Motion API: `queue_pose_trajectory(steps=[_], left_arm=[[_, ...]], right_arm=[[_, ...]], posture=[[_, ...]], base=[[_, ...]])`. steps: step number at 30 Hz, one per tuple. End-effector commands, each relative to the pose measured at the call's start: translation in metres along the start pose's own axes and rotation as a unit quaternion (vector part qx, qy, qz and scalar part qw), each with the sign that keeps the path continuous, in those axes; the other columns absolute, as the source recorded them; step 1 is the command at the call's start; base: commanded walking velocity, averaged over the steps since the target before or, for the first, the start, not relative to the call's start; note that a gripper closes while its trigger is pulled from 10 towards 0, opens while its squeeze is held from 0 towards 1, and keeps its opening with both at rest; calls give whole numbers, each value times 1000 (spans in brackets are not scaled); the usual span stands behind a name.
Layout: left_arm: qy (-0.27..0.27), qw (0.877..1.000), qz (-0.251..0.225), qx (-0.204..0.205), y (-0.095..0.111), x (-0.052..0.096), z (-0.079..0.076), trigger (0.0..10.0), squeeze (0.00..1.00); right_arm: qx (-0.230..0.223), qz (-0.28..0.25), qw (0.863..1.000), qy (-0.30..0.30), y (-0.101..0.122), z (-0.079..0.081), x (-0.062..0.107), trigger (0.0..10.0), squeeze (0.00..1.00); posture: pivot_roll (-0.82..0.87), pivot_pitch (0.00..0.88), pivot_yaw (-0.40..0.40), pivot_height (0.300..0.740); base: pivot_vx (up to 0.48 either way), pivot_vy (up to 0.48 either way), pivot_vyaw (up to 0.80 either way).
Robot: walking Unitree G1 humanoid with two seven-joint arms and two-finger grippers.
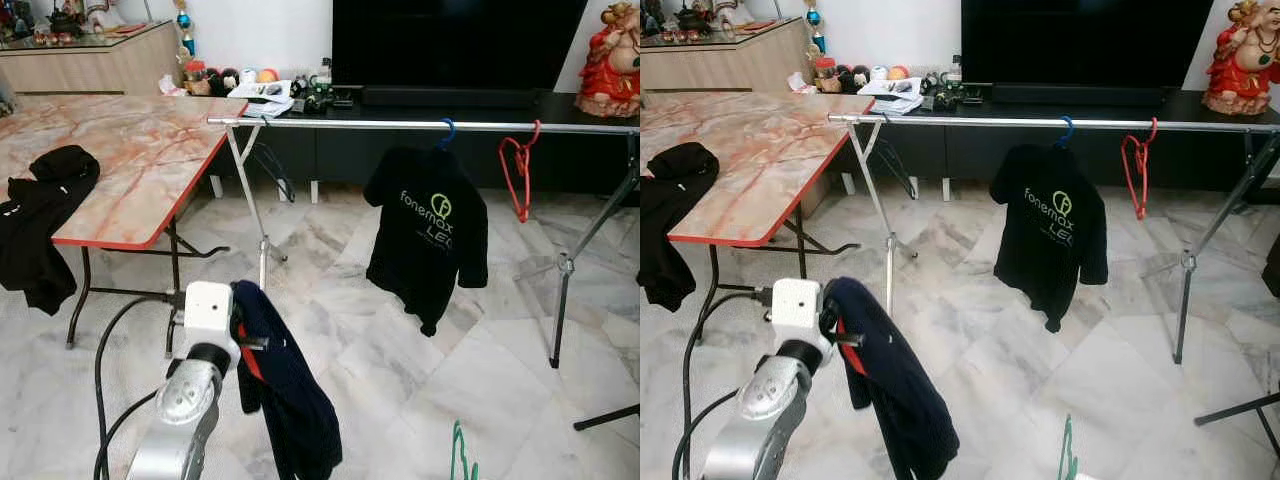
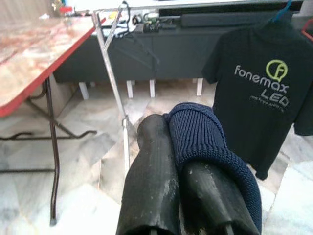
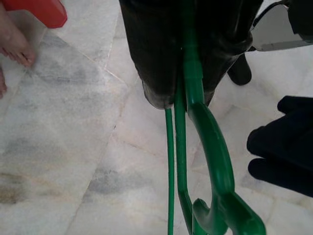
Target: Hang hanger
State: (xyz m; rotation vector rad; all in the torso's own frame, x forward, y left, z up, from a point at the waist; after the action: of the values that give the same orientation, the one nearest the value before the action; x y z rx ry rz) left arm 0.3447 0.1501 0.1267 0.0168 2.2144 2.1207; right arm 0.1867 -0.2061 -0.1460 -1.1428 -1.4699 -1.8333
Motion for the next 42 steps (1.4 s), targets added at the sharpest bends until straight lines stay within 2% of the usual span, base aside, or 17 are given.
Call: queue_pose_trajectory(steps=[1,10,19,24,26,28,33,42], left_arm=[[14,1000,-4,3,4,1,7,10000,0],[18,1000,16,-5,-9,5,10,10000,0],[14,1000,8,-10,-3,-1,7,10000,0],[10,1000,13,-19,-5,-3,9,10000,0],[-1,999,14,-35,-7,-3,5,10000,0],[-3,999,16,-29,-8,-3,3,10000,0],[-13,999,20,-23,-11,-9,-5,10000,0],[-2,1000,19,-24,-13,-11,0,10000,0]], right_arm=[[-1,-5,1000,-4,1,0,0,10000,0],[18,-14,1000,-2,7,4,-1,10000,0],[33,-13,999,7,5,9,-1,10000,0],[26,-21,999,6,11,13,-1,10000,0],[28,-21,999,6,11,14,-2,10000,0],[31,-21,999,8,11,15,-2,10000,0],[23,-17,1000,1,8,6,-1,10000,0],[27,-16,999,2,7,6,-1,10000,0]], posture=[[60,0,58,740],[59,0,78,740],[70,0,74,740],[54,0,86,740],[35,0,96,740],[22,0,103,740],[7,0,106,740],[12,0,91,740]], base=[[0,0,0],[0,427,0],[0,480,0],[0,480,0],[0,480,0],[0,480,0],[0,480,0],[0,480,0]])
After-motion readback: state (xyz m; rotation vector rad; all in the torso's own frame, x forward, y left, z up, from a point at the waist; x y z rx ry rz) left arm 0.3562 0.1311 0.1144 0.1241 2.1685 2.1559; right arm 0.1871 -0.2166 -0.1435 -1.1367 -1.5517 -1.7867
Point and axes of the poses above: a point about 5 cm out from each wrist's last joint towards the gripper, its own x axis pointing back from the gripper into the wrist, its own y axis along the axis of the wrist's last joint, z = x × y, the point moved 6 cm from there along -x, pointing out of the wrist towards the gripper, and after that the axes turned 2 degrees about x, right-handed, at the moved point
